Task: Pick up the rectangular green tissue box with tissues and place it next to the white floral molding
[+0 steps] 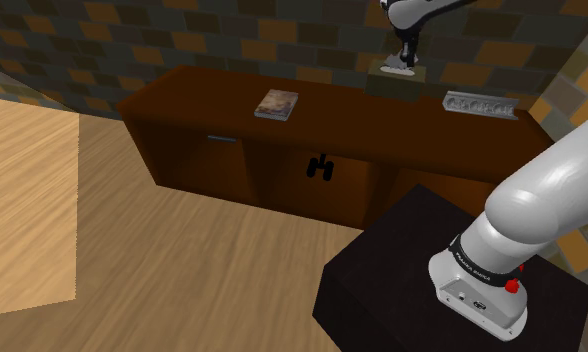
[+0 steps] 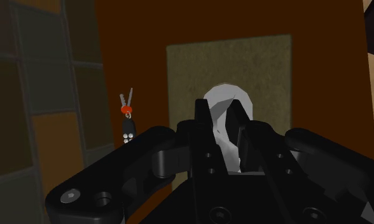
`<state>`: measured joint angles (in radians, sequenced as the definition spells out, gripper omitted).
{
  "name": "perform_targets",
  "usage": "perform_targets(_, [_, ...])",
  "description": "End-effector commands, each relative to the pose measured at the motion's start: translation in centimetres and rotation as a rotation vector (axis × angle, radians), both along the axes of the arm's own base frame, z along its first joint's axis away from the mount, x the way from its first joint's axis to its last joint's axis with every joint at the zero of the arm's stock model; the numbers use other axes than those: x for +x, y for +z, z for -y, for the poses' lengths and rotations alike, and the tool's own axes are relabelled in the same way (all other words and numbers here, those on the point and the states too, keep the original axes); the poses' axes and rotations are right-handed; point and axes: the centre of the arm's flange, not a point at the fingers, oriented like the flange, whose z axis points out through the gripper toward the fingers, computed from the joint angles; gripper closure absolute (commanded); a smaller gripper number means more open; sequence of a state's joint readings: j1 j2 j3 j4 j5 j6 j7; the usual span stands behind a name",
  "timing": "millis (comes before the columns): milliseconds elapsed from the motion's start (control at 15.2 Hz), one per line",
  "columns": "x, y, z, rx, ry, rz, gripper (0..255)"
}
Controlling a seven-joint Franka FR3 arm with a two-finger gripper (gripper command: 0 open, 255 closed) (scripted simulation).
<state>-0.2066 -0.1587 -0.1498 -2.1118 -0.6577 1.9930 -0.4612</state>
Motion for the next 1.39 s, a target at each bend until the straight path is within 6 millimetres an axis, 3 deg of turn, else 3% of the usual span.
perform_targets(0, [0.0, 1.1, 0.0, 0.000, 0.000, 0.000, 255])
perform_targets(924, [0.0, 8.0, 0.0, 0.000, 0.000, 0.000, 255])
perform_targets(1320, [1.4, 6.1, 7.6, 0.000, 0.000, 0.000, 255])
